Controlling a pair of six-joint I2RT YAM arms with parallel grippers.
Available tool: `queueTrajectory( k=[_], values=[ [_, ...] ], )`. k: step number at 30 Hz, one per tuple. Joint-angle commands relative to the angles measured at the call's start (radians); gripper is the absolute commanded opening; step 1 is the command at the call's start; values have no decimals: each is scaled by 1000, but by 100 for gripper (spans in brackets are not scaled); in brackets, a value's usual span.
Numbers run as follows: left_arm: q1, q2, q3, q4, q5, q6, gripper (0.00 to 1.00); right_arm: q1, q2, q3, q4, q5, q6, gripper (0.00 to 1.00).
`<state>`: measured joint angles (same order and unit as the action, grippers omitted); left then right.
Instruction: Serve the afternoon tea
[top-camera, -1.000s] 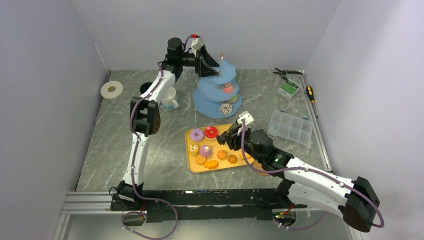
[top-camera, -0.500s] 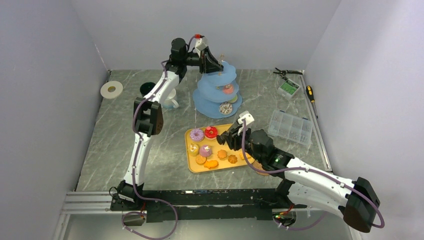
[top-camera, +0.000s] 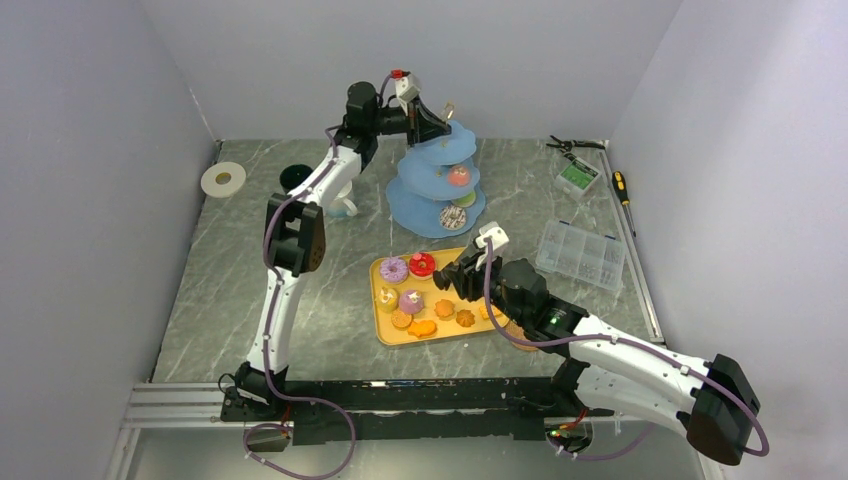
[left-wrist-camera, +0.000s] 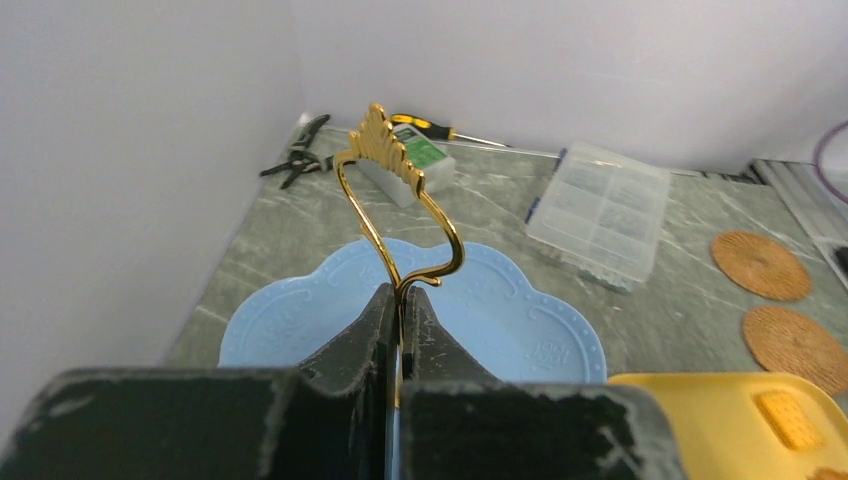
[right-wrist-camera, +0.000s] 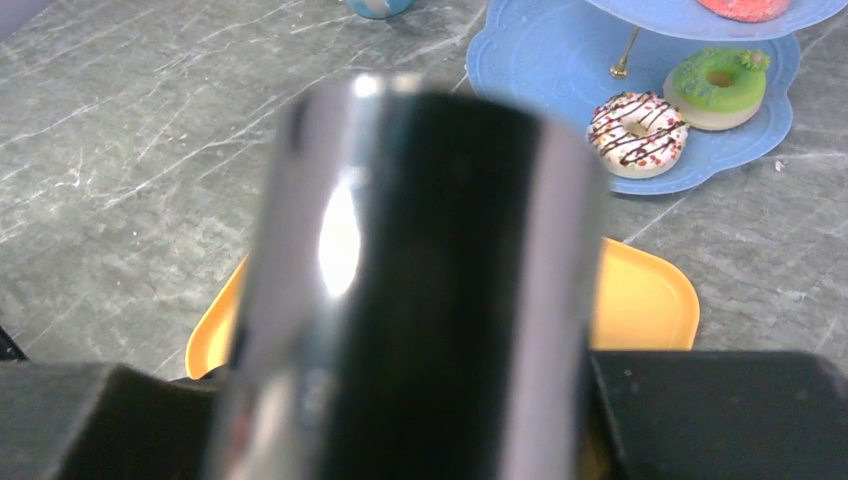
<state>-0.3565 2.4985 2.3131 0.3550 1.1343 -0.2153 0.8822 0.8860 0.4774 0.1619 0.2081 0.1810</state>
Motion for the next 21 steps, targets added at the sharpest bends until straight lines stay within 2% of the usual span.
queueTrajectory(
  k=[1,4,12,17,21],
  values=[
    [-24,-131,-79,53,-221,91,3,-3,-30,8,23,10,2,39],
    [-38,-189,-133,66,-325,132,3,-3,-39,-1,24,9,2,38],
    [-125,-391,-419,176,-643,302,3,-3,-75,-20,14,14,-3,39],
    [-166,-441,-457,130,-807,314,3,-4,-84,-23,6,12,-3,38],
    [-178,-456,-455,87,-888,279,3,-4,-101,-32,-3,18,-6,38]
  ],
)
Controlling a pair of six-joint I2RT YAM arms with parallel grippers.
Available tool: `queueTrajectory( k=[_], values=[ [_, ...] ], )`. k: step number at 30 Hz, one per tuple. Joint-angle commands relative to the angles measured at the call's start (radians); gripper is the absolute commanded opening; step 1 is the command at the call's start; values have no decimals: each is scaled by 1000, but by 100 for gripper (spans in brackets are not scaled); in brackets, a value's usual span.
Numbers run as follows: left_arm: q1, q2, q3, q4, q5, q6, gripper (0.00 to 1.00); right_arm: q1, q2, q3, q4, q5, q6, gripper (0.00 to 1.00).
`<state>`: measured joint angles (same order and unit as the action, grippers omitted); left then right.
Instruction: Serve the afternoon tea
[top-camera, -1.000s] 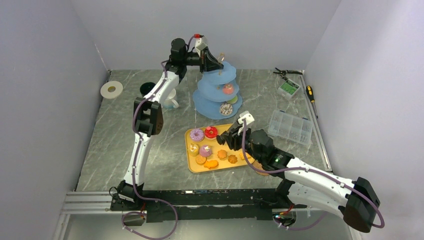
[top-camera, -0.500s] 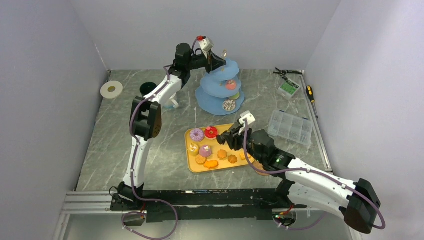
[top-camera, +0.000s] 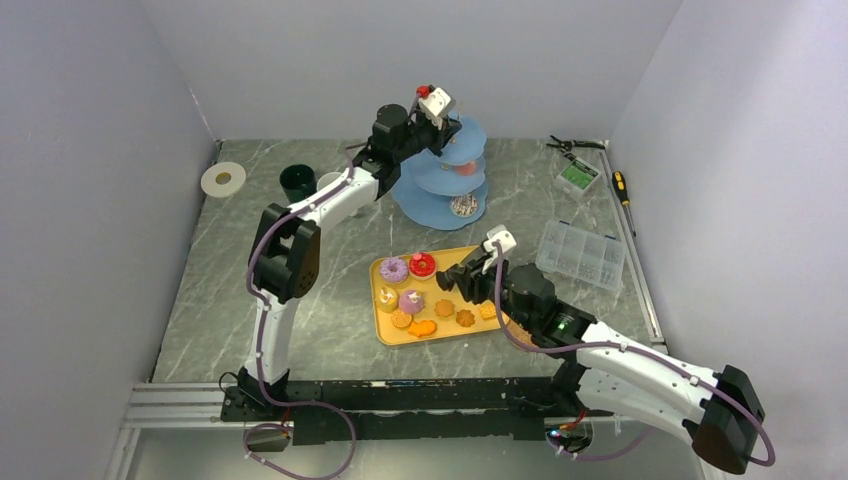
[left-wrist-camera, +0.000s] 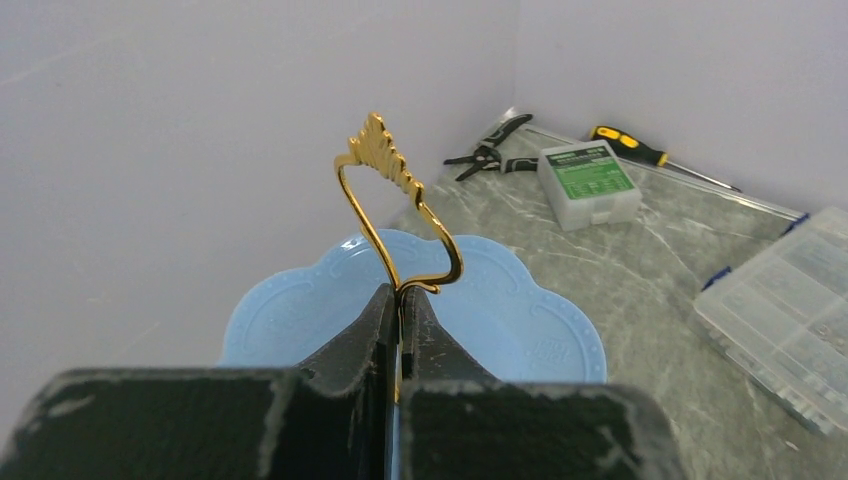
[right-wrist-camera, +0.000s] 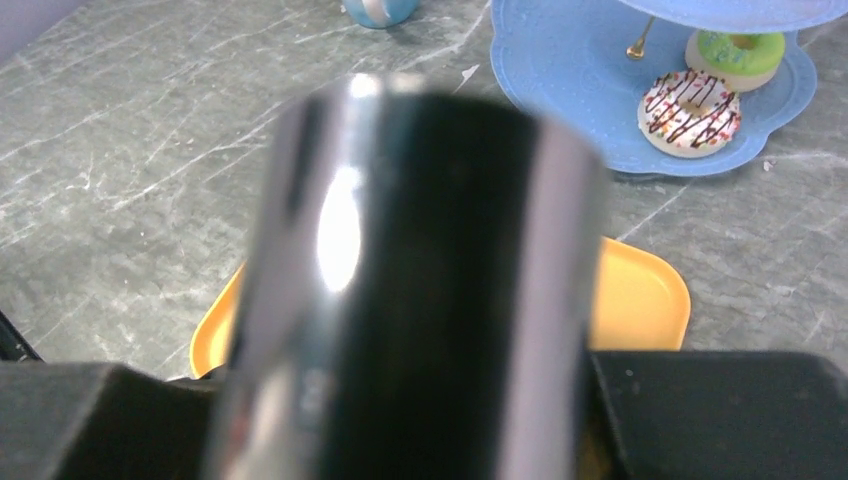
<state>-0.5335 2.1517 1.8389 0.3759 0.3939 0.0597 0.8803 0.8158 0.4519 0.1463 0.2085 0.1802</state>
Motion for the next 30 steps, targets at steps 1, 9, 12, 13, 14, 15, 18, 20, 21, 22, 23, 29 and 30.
queueTrajectory(
  k=[1,9,12,13,14,15,18,20,21,22,23,29,30],
  values=[
    [-3,-112,17,59,-169,-8,3,-2,-34,-8,10,20,-9,38],
    [-15,-120,-35,64,-307,-89,3,-3,-40,-7,6,37,-28,38],
    [-30,-121,-56,66,-354,-104,3,-3,-30,-10,16,39,-25,38],
    [-34,-121,-61,66,-372,-115,3,-2,-27,-10,18,38,-25,39],
    [-37,-121,-69,68,-388,-125,3,-3,-23,-10,20,37,-23,38],
    [-38,-121,-80,73,-392,-135,3,-2,-21,-10,22,37,-22,38],
    [-39,-124,-110,81,-441,-156,7,-2,-15,-13,21,38,-22,38],
    [-40,-133,-128,70,-455,-164,14,-3,-14,-15,25,40,-24,38],
    [-40,-140,-133,63,-456,-169,21,-1,-10,-16,27,42,-26,38],
    [-40,-146,-138,60,-452,-170,28,-2,-5,-15,32,44,-29,39],
    [-40,-152,-140,51,-448,-171,37,-2,4,-14,38,46,-32,39],
    [-37,-202,-133,-64,-405,-168,59,-3,83,5,110,54,-58,39],
    [-36,-215,-140,-82,-403,-169,64,-2,101,7,124,59,-62,39]
  ],
)
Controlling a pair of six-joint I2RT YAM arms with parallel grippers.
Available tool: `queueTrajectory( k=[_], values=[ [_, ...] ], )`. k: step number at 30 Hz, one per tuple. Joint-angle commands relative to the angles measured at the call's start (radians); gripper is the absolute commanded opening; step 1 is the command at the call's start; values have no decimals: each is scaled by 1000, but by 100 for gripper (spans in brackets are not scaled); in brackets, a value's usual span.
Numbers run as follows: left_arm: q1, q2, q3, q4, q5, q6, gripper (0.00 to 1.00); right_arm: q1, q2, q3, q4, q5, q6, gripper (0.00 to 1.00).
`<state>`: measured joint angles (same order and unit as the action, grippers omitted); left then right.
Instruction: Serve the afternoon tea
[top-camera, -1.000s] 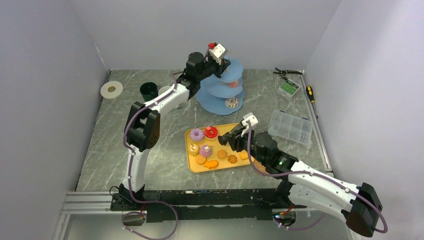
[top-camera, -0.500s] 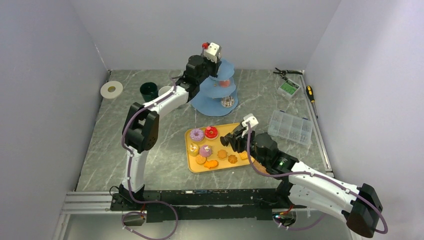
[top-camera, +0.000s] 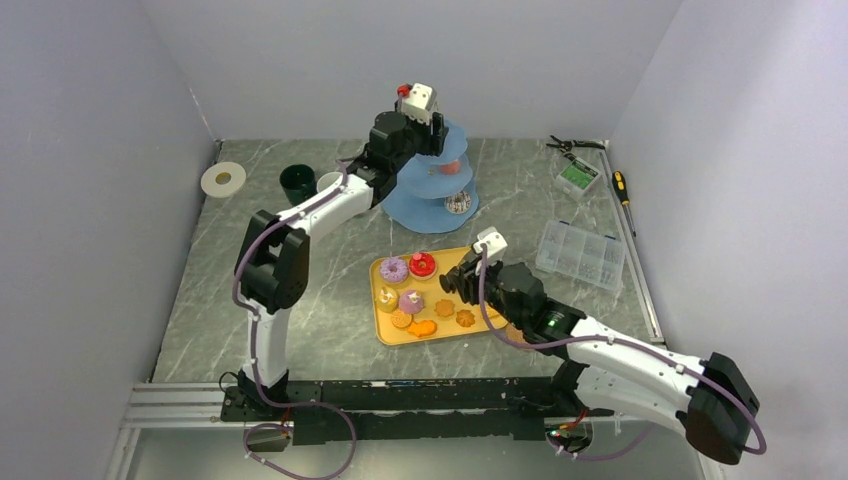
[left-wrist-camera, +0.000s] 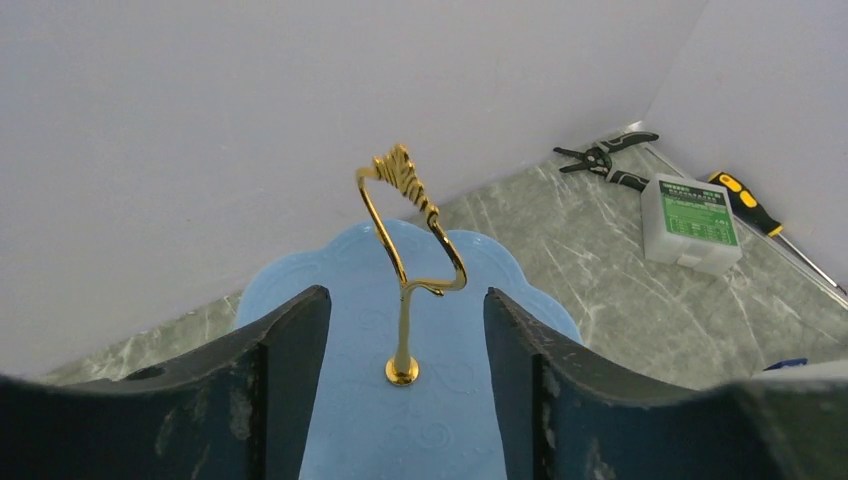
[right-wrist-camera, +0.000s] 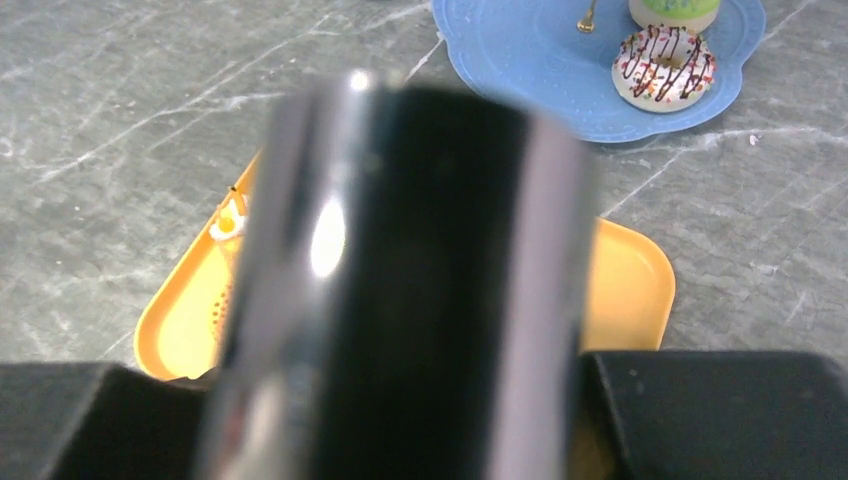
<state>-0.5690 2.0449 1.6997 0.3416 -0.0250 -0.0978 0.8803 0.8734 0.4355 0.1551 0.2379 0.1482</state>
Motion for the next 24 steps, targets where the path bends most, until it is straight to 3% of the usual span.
queueTrajectory(
  k=[1,5,7,17,24],
  values=[
    [0,-122,-9,-66,33,-10,69,-3,56,26,132,36,-34,39],
    [15,-174,-27,-164,89,-11,88,-2,105,29,209,56,-51,43],
    [35,-208,-35,-226,118,-13,93,-2,134,36,246,60,-61,44],
    [164,-393,-35,-663,230,128,93,-2,300,89,406,28,-88,50],
    [246,-485,-45,-772,279,176,93,-2,363,108,465,-4,-86,55]
  ],
)
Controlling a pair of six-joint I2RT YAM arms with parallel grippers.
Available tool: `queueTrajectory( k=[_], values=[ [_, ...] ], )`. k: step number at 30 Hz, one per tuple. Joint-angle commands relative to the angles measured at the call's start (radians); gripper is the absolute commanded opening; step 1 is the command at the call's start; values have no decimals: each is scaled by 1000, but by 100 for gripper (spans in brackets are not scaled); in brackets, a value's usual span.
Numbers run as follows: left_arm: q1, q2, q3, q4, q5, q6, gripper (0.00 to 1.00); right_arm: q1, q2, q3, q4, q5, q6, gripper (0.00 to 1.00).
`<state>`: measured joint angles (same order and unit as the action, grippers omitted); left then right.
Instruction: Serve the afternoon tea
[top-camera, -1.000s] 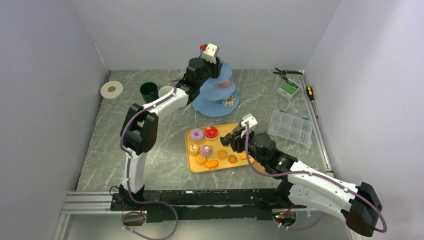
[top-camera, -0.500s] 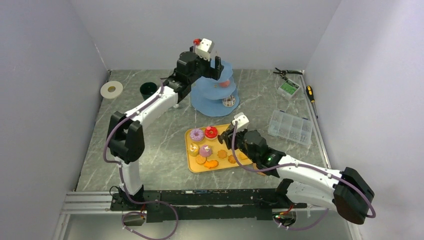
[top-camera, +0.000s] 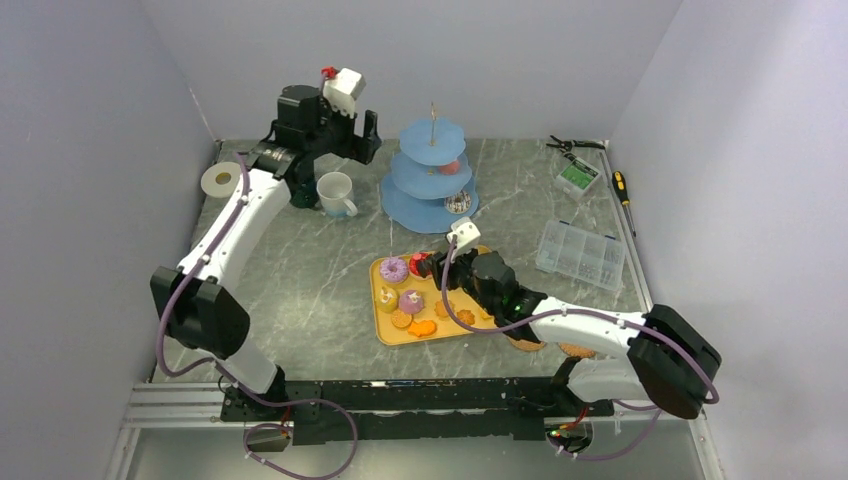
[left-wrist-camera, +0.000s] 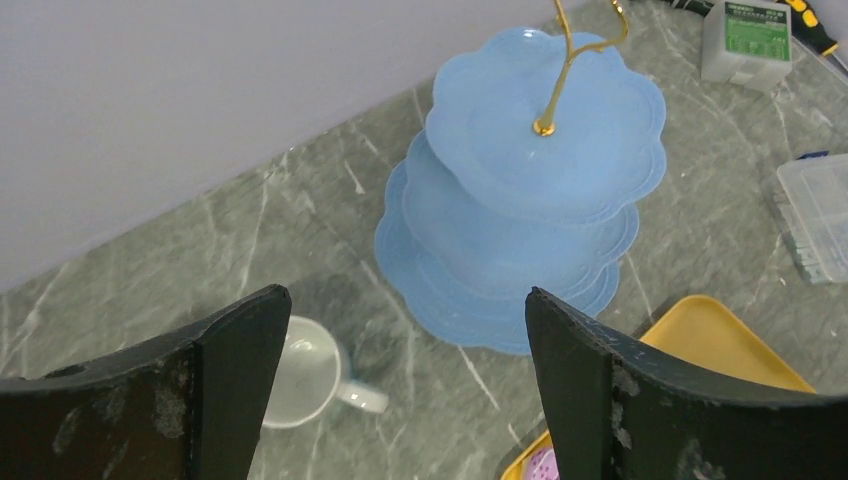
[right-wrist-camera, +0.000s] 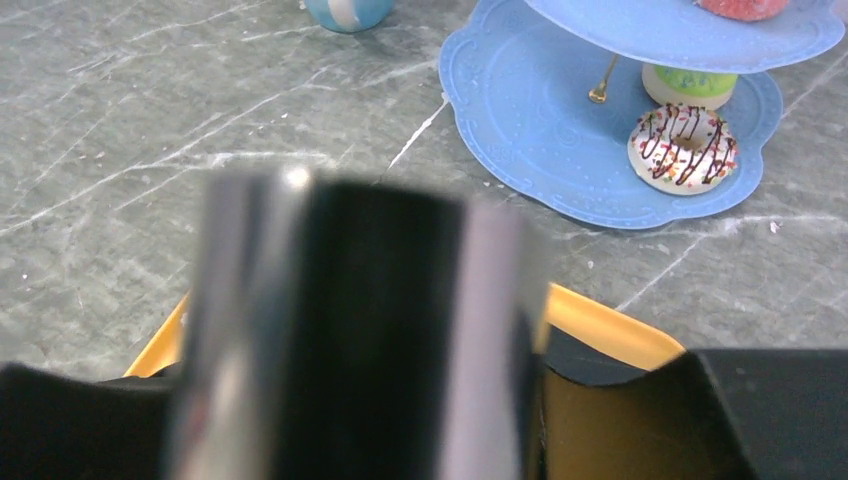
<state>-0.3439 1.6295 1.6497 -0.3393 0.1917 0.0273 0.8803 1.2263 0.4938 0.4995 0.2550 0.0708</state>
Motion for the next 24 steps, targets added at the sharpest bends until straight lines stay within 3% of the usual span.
queueTrajectory(
  k=[1,24],
  values=[
    [26,-77,6,-100,67,53,93,-1,16,52,124,-23,-10,56],
    [94,-95,142,-205,111,64,93,-1,139,50,176,-16,-14,66]
  ],
)
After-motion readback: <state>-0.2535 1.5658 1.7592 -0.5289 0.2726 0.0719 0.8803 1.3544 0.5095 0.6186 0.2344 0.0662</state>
